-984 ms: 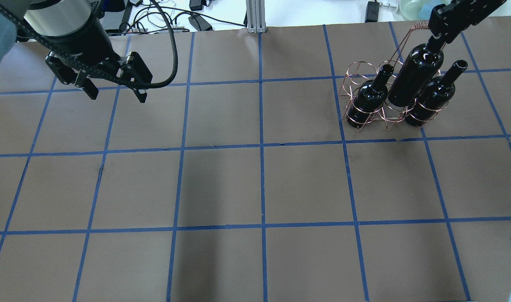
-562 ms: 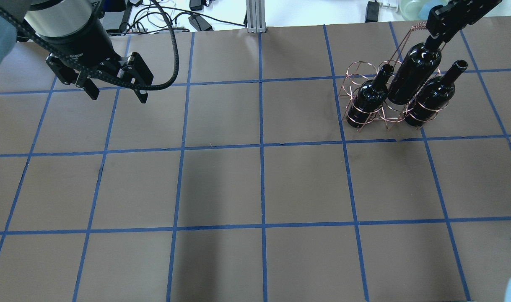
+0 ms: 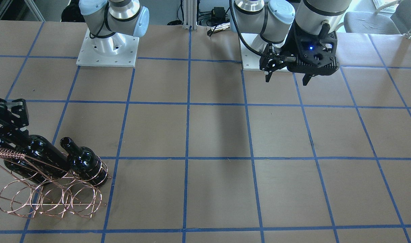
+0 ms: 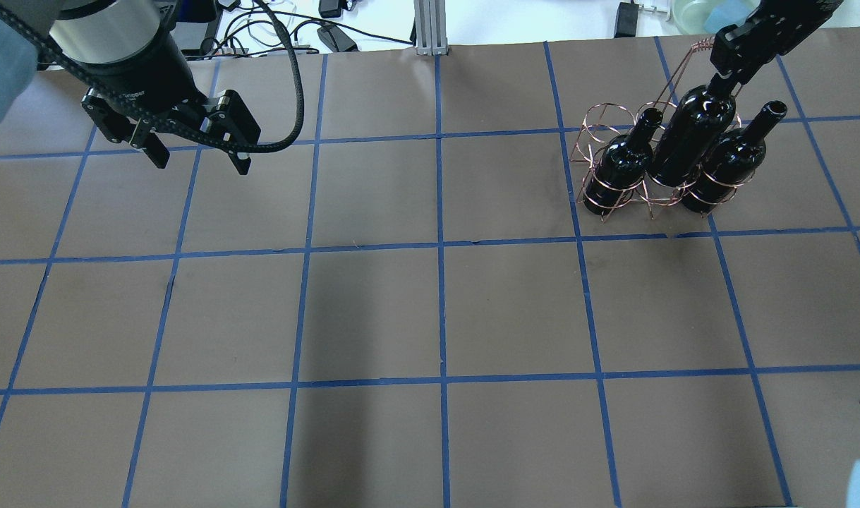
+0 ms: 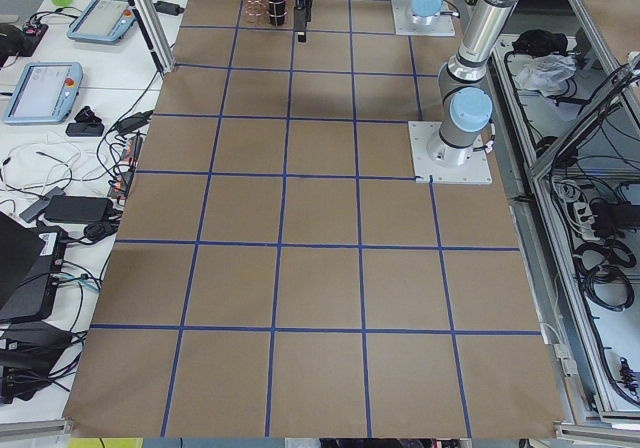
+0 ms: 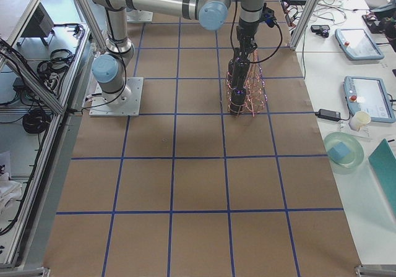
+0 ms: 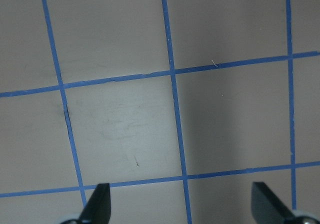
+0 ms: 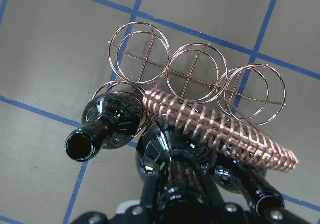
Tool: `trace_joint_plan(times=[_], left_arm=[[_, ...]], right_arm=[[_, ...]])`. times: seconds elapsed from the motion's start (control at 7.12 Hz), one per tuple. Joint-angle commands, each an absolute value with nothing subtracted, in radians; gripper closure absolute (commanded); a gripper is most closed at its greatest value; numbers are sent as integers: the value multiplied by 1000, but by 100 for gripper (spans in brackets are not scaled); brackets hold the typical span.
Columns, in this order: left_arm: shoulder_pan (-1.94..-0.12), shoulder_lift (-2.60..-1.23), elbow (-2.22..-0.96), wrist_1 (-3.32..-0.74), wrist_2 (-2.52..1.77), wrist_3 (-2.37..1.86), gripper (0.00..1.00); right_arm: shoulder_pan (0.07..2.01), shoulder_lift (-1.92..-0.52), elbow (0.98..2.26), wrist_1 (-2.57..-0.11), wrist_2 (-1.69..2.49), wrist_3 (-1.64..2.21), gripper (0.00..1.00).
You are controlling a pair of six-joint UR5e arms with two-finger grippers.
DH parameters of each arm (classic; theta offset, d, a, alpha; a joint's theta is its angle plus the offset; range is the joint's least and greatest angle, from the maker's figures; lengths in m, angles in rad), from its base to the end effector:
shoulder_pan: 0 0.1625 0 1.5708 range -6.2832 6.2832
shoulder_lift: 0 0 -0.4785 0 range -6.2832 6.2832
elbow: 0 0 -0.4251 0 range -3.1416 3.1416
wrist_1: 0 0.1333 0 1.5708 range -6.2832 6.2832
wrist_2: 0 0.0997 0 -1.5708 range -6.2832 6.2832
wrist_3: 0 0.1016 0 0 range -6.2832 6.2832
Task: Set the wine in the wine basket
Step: 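Tilt the bottle and lay it into the empty rack slot with the right gripper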
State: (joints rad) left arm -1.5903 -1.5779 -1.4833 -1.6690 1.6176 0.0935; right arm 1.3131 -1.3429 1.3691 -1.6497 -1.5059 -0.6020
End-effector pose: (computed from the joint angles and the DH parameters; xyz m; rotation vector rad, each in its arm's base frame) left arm -0.1388 -0.5224 0.5719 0.1754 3.0904 0.0302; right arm -0.0273 -0.6525 0.5215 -0.5341 3.0561 -0.1163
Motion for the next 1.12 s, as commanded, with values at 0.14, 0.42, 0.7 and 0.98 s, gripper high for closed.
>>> trace_joint_plan(times=[0.14, 0.42, 0.7, 0.98], left_arm=[[-1591, -1580, -1483, -1669, 1617, 94, 0], [-1588, -1577, -1485, -1642, 1623, 109, 0], [-1586, -1577, -1485, -1632, 1611, 95, 0], [-1582, -1583, -1485, -1631, 1614, 92, 0]], right_arm=[[1313, -1301, 1454, -1761, -1506, -607, 100], [1313, -1276, 1456, -1802, -1516, -607, 100], [1316, -1276, 1457, -1802, -1508, -598, 62], [1316, -1285, 1474, -1798, -1503, -592, 0]])
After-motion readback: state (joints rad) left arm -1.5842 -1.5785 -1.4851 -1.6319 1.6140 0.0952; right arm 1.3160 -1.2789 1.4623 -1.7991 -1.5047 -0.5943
